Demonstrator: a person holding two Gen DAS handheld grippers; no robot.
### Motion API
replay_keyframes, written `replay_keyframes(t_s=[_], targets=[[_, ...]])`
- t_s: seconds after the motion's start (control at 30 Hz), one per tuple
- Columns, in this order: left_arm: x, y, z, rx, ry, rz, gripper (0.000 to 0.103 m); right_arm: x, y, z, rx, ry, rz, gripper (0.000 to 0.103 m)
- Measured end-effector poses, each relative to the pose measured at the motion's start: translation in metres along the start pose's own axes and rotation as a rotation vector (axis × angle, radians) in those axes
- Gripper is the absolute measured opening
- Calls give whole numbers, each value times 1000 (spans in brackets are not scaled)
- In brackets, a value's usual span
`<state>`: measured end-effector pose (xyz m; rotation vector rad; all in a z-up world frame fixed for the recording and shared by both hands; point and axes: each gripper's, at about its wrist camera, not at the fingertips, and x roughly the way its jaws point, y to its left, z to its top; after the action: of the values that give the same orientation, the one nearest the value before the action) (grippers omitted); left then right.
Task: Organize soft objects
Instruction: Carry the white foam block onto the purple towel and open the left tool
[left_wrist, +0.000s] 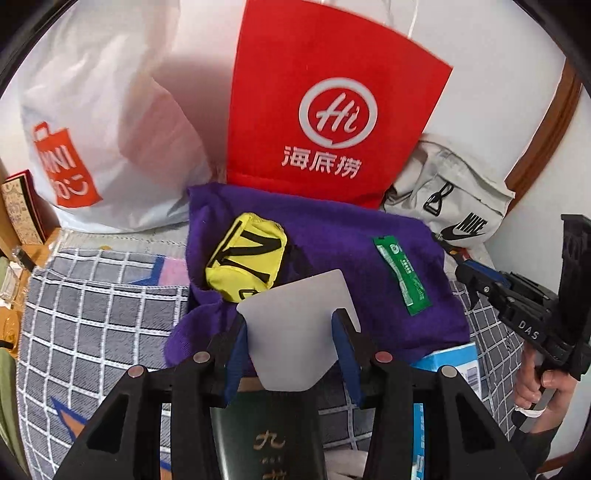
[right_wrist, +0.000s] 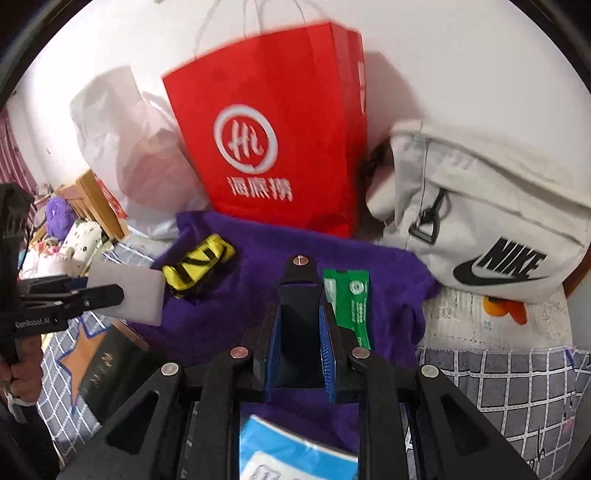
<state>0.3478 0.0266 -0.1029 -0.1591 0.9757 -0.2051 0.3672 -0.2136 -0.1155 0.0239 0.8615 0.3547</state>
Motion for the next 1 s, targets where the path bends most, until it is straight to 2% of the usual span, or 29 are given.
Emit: replay_keyframes(t_s=[0.23,0.33,0.57,1.0], targets=[[33,-2,6,-12,54,-12,43,24,-11,-8,3,83,18,21],[45,-2,6,-10,76,-12,43,28,-15,-8,7,87,23,21],[71,0,6,-19,140,-26,44,45,-9,-15,-52,142,54,21],[74,11,3,-42,167,-54,51,67,-15,-26,-56,228,27,21]])
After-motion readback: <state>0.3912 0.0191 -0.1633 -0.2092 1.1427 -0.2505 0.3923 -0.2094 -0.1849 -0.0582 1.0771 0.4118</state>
